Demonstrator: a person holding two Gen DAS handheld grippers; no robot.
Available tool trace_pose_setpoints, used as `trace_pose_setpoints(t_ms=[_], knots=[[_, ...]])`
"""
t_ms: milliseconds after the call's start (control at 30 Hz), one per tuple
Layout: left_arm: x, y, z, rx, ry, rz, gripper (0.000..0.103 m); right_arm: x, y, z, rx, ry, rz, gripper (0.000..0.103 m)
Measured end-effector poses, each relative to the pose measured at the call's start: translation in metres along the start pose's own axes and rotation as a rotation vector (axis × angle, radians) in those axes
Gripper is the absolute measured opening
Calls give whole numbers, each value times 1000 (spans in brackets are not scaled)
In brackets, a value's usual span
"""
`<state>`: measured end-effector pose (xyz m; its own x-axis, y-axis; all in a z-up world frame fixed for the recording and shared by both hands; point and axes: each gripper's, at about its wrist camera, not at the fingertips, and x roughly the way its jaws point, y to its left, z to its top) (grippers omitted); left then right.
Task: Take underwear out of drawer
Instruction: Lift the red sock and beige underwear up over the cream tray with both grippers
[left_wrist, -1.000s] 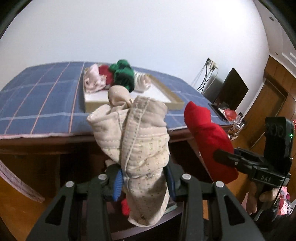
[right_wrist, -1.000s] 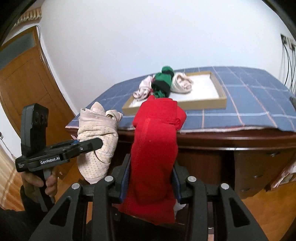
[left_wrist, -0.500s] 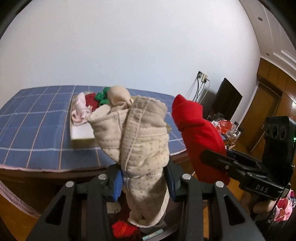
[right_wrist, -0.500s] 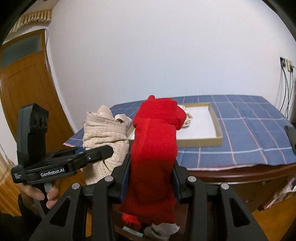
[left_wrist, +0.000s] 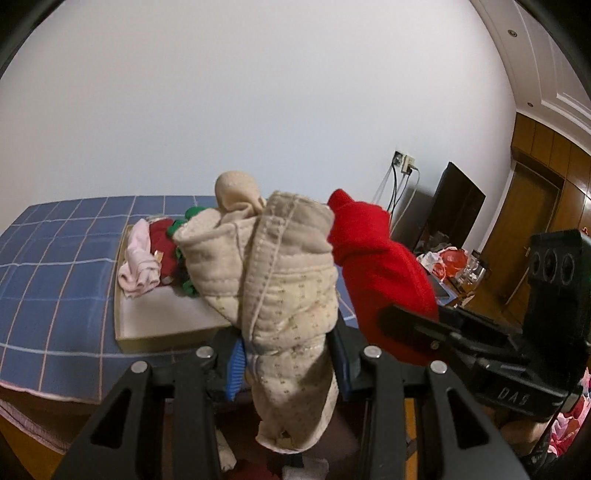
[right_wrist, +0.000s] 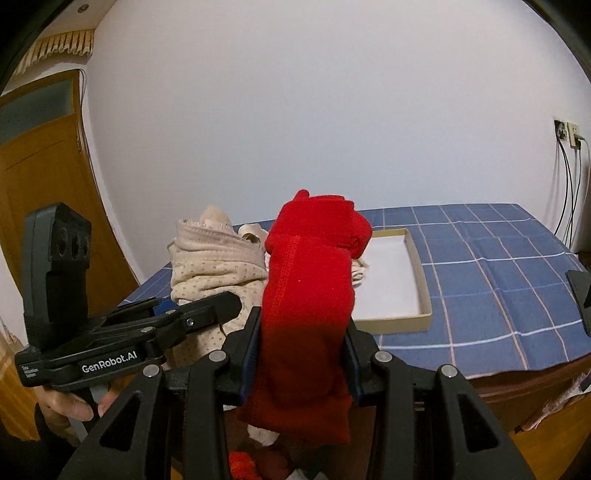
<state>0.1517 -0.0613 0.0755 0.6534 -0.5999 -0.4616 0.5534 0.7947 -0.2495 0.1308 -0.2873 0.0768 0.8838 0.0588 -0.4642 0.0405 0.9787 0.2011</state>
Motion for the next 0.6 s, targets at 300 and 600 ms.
trace_pose_setpoints(t_ms=[300, 600], knots=[[35, 2, 16, -12, -2, 14, 38, 18, -19, 21, 7, -16, -46, 41], [65, 1, 36, -13, -15, 26, 38, 36, -32, 42, 5, -10, -88, 41]])
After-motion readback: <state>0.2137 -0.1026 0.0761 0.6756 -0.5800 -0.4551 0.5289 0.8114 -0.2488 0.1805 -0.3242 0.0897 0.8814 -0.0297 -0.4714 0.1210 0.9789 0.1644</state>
